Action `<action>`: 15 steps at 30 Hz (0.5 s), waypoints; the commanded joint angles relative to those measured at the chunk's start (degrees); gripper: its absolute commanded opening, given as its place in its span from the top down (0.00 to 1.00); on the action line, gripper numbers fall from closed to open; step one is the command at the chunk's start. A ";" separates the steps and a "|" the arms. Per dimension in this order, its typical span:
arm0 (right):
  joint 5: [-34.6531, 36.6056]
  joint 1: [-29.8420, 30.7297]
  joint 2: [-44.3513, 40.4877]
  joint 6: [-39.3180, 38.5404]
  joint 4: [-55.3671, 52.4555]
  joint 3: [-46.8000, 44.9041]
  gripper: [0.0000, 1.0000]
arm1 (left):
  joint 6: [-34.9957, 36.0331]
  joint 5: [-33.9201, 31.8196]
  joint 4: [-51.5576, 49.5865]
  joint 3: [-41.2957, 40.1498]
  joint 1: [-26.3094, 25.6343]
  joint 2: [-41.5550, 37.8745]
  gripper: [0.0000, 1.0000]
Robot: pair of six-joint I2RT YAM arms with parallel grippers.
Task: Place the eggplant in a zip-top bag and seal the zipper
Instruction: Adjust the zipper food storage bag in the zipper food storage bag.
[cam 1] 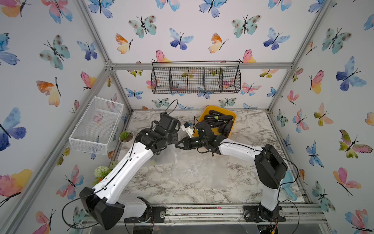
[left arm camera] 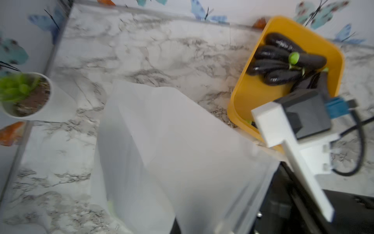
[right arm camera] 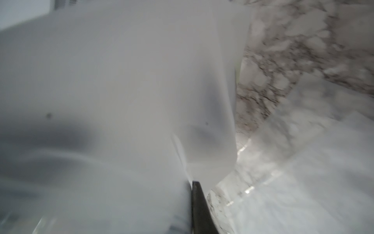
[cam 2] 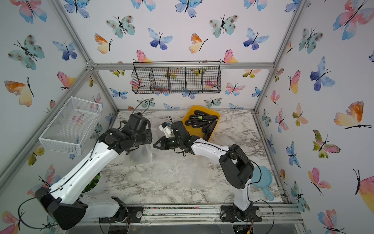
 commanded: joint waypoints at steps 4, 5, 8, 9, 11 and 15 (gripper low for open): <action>6.46 -2.84 -1.40 -10.56 -18.05 -1.59 0.65 | -1.74 13.88 7.34 -5.36 0.09 9.66 1.00; 7.89 -2.92 -2.80 -11.56 -18.59 -2.24 0.57 | -1.74 15.27 9.28 -6.43 0.10 10.10 1.00; 14.82 -3.73 -8.79 -13.94 -18.34 -3.14 0.47 | -1.66 17.27 11.86 -7.67 0.09 11.42 1.00; 17.32 -4.09 -10.32 -15.23 -19.20 -2.62 0.45 | -1.52 17.84 12.46 -7.96 0.10 11.70 1.00; 22.44 -6.01 -11.97 -18.59 -21.42 -0.76 0.43 | -1.22 19.54 14.32 -8.96 0.10 11.89 1.00; 42.26 -10.61 -6.95 -26.05 -28.55 5.52 0.40 | -1.04 22.72 17.81 -10.93 -0.23 11.92 1.00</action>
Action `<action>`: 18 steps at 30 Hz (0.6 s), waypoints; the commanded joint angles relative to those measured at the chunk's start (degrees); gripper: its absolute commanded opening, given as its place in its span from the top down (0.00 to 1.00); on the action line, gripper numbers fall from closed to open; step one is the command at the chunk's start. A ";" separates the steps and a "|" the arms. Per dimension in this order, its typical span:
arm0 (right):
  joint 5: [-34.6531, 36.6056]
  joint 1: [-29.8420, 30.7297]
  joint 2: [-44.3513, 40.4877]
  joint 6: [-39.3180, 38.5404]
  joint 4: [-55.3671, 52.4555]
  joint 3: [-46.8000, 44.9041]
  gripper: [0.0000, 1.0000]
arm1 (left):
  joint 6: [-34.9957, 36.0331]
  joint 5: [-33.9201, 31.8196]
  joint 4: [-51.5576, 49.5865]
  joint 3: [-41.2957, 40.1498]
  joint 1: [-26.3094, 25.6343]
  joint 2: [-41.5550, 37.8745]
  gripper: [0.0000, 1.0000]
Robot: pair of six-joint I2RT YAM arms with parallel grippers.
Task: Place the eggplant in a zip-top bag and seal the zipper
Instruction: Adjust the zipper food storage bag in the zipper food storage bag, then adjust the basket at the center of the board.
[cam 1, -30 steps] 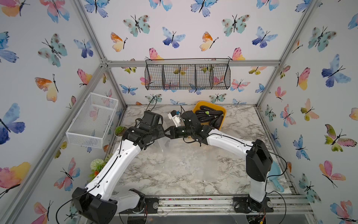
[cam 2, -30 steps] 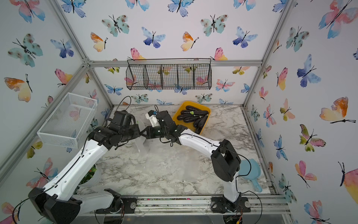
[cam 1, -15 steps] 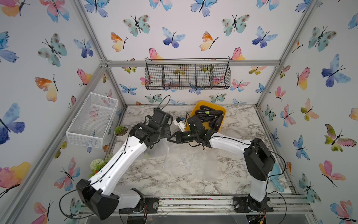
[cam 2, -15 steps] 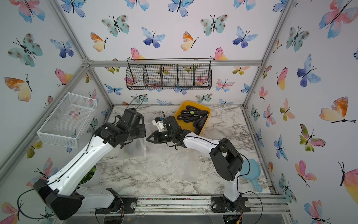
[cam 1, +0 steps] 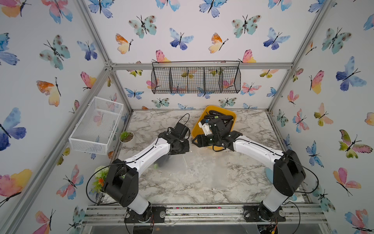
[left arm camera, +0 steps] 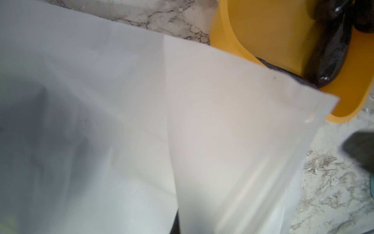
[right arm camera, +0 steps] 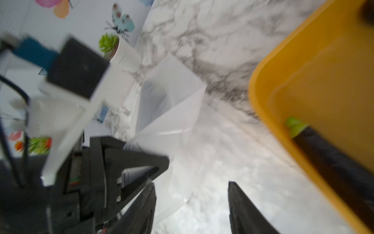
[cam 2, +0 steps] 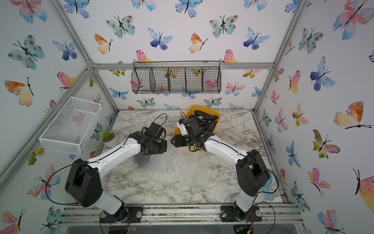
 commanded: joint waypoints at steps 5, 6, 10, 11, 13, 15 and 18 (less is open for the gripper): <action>33.17 -8.54 15.95 -16.85 -10.76 14.80 0.39 | -0.38 5.70 6.49 -4.01 -1.29 -0.30 1.00; 33.45 -9.61 17.90 -16.48 -12.05 17.15 0.38 | -0.47 5.93 6.64 -4.38 -1.39 -0.41 1.00; 28.00 -12.42 23.16 -12.56 -13.71 21.83 0.38 | -0.13 5.49 6.60 -5.77 -1.66 -1.52 1.00; 26.36 -12.43 23.26 -11.84 -11.67 20.72 0.39 | -0.04 5.28 6.65 -6.09 -1.62 -1.79 1.00; 22.55 -12.43 23.12 -9.62 -6.35 17.16 0.39 | 0.06 5.09 6.51 -6.54 -1.57 -1.98 1.00; 19.91 -12.43 23.95 -8.05 -5.91 16.68 0.40 | 0.06 5.66 6.40 -6.76 -1.49 -2.06 1.00; 10.03 -12.22 23.52 -8.08 -8.88 15.62 0.41 | -0.12 5.32 5.95 -7.59 -1.48 -3.01 1.00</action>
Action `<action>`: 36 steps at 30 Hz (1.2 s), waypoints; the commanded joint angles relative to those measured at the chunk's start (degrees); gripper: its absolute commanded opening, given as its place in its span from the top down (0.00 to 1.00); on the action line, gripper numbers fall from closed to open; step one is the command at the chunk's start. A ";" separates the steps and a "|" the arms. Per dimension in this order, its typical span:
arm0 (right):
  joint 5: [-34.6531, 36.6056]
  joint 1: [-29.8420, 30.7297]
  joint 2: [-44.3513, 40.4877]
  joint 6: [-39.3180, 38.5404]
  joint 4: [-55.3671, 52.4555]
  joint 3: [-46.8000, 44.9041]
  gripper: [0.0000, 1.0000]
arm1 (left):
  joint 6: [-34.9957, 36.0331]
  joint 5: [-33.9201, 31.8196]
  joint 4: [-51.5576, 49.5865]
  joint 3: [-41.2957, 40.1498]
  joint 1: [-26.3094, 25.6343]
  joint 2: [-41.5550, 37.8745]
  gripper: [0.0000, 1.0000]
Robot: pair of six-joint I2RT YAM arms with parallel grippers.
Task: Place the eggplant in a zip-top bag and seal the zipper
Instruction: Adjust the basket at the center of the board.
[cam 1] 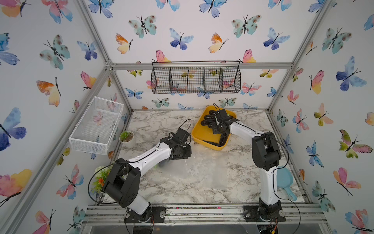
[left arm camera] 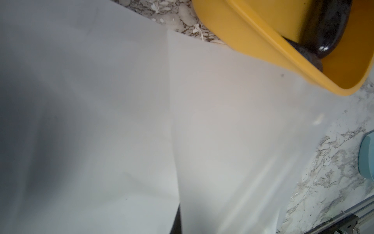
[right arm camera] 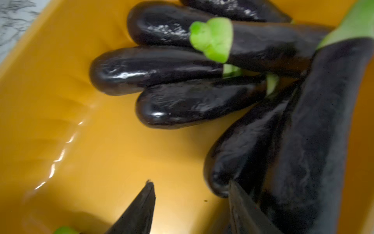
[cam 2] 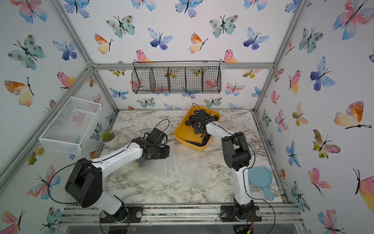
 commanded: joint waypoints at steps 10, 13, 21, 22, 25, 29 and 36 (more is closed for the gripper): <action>-17.73 0.62 -12.51 -1.97 -6.96 -17.65 0.44 | 0.09 -0.74 -1.40 -0.56 2.17 -4.64 0.99; -14.46 0.57 -14.80 -2.43 -7.68 -20.09 0.41 | 1.00 -0.67 -1.64 0.88 2.30 -3.82 0.99; -8.65 0.58 -16.12 -3.00 -9.24 -13.20 0.38 | 6.27 -0.36 -0.34 0.49 2.48 1.33 0.97; -6.13 0.57 -16.62 0.08 -10.22 -12.48 0.38 | 5.93 -0.67 0.00 0.39 2.53 1.58 0.97; -0.18 0.51 -18.06 10.57 -8.83 -14.39 0.38 | 3.70 -0.86 0.61 1.86 2.27 1.99 0.97; 2.12 0.40 -15.61 18.92 -14.89 -9.01 0.38 | -2.29 0.74 -2.64 6.48 2.18 2.52 0.97; 7.68 -1.13 -7.18 19.88 -17.55 3.87 0.37 | -2.96 -3.38 -4.61 8.40 1.56 2.03 0.97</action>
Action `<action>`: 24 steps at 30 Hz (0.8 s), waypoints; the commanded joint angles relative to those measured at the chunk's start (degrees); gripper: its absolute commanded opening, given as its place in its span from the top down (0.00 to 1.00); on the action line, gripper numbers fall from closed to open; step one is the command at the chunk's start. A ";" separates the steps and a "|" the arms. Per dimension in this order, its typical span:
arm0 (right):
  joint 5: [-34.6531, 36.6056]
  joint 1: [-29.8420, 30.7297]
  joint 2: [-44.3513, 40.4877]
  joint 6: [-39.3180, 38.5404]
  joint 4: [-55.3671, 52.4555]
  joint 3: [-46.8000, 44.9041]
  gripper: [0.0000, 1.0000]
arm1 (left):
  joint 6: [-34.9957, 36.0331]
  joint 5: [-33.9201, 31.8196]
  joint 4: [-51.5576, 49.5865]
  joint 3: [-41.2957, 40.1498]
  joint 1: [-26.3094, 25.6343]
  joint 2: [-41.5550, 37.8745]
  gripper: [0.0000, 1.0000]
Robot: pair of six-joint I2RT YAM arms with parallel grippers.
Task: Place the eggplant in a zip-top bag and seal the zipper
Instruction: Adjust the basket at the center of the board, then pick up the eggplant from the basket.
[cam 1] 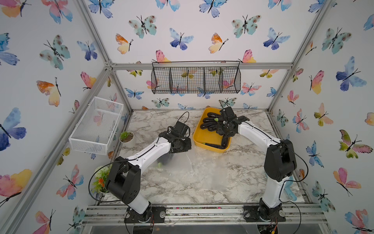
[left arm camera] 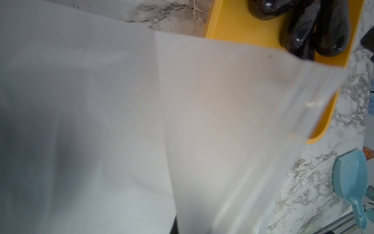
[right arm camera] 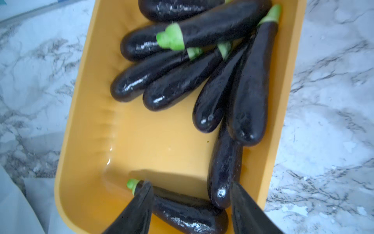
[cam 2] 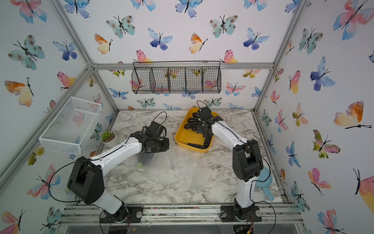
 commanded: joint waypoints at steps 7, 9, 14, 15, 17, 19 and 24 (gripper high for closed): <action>8.23 -4.01 11.61 0.03 -8.41 10.07 0.37 | -0.30 -1.47 -4.58 0.92 -0.82 -0.47 0.98; 8.94 -5.10 11.93 -0.70 -7.53 10.07 0.37 | 0.07 -1.13 -4.76 1.01 -0.84 -0.64 0.98; 8.85 -6.33 16.10 -3.66 -8.01 14.46 0.39 | 0.11 -0.94 -5.16 0.92 -0.91 -1.28 0.98; 8.52 -6.46 17.33 -3.87 -8.87 16.02 0.39 | 0.06 -0.98 -5.16 0.71 -0.91 -1.50 0.98; 6.81 -6.74 19.17 -3.72 -9.27 17.81 0.39 | -0.10 -1.07 -5.14 0.36 -0.91 -1.78 0.98; 6.01 -6.86 20.53 -2.65 -10.39 19.50 0.39 | -0.18 -0.87 -5.19 0.38 -0.91 -1.71 0.98; 5.67 -7.20 22.13 -1.10 -9.73 18.71 0.42 | 0.03 -1.08 -6.48 1.48 -0.91 -1.88 0.98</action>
